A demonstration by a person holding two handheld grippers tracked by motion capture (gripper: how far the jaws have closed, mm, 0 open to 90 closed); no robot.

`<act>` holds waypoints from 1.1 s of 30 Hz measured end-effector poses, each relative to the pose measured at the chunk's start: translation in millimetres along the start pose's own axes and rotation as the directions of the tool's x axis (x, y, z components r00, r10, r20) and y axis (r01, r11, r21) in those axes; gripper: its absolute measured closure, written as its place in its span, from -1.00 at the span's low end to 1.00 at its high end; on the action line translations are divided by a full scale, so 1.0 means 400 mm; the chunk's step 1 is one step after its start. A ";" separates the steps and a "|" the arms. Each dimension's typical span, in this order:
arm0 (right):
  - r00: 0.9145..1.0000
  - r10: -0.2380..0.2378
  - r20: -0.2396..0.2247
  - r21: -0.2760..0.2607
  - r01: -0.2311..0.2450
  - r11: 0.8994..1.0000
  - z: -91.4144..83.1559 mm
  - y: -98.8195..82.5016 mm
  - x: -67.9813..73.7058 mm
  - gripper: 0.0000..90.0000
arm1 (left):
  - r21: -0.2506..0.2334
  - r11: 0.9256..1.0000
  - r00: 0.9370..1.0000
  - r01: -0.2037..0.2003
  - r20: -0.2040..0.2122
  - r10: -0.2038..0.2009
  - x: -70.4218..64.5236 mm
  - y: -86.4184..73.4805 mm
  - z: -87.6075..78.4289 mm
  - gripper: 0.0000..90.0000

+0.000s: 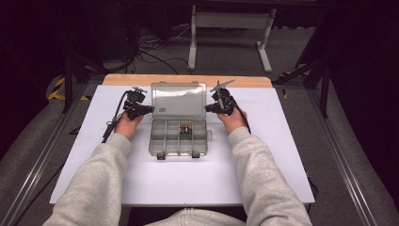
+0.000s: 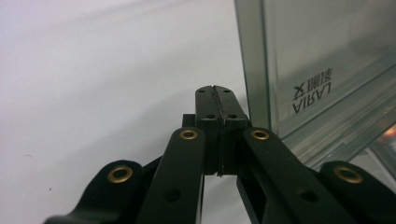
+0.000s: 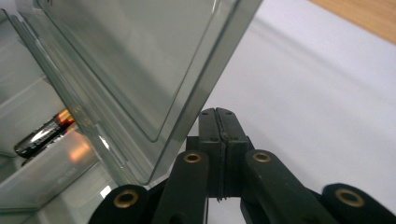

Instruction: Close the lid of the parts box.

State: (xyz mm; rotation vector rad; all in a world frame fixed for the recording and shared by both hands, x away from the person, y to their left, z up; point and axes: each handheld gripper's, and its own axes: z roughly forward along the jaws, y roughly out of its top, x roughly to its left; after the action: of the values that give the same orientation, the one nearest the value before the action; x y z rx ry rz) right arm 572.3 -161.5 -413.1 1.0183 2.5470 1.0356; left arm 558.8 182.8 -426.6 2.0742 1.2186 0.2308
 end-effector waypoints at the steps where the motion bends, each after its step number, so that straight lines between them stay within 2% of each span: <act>1: 1.000 -0.002 -0.005 -0.004 0.002 1.000 -0.006 0.002 0.001 1.00 | 0.000 1.000 1.000 -0.002 0.002 0.002 -0.001 0.001 -0.003 0.98; 4: 1.000 -0.001 -0.016 -0.023 0.000 1.000 -0.018 0.004 0.001 1.00 | -0.004 1.000 1.000 -0.018 -0.005 0.018 -0.003 0.002 -0.009 0.98; 6: 1.000 0.000 -0.024 -0.034 -0.001 0.999 -0.025 0.007 0.001 1.00 | -0.005 1.000 1.000 -0.010 0.004 0.010 -0.004 0.001 -0.012 0.98; 7: 1.000 -0.005 -0.023 -0.034 0.004 0.999 -0.028 0.008 0.004 1.00 | -0.004 1.000 1.000 -0.023 0.001 0.023 -0.004 0.002 -0.014 0.98; 16: 0.999 -0.025 -0.037 -0.054 0.023 0.998 -0.048 0.012 0.011 1.00 | -0.008 1.000 1.000 -0.027 0.011 0.027 -0.012 0.002 -0.036 0.98; 22: 0.998 -0.046 -0.044 -0.065 0.043 0.997 -0.067 0.017 0.020 1.00 | 0.000 0.999 0.999 -0.050 -0.001 0.050 -0.023 0.002 -0.050 0.98; 28: 0.996 -0.073 -0.052 -0.071 0.069 0.995 -0.082 0.021 0.032 1.00 | 0.018 0.999 0.999 -0.051 0.017 0.051 -0.025 0.001 -0.071 0.98; 31: 0.994 -0.087 -0.060 -0.081 0.082 0.993 -0.095 0.022 0.040 1.00 | 0.015 0.999 0.998 -0.034 0.047 0.033 -0.027 -0.002 -0.081 0.98; 33: 0.993 -0.100 -0.058 -0.081 0.095 0.992 -0.102 0.022 0.047 1.00 | 0.015 0.999 0.998 -0.047 0.053 0.046 -0.029 -0.002 -0.088 0.98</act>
State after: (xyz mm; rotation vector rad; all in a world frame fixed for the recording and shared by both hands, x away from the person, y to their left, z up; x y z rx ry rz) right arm 545.7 -166.2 -376.3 0.8450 2.5540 1.1469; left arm 535.2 190.8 -399.2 2.1109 1.1450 0.1870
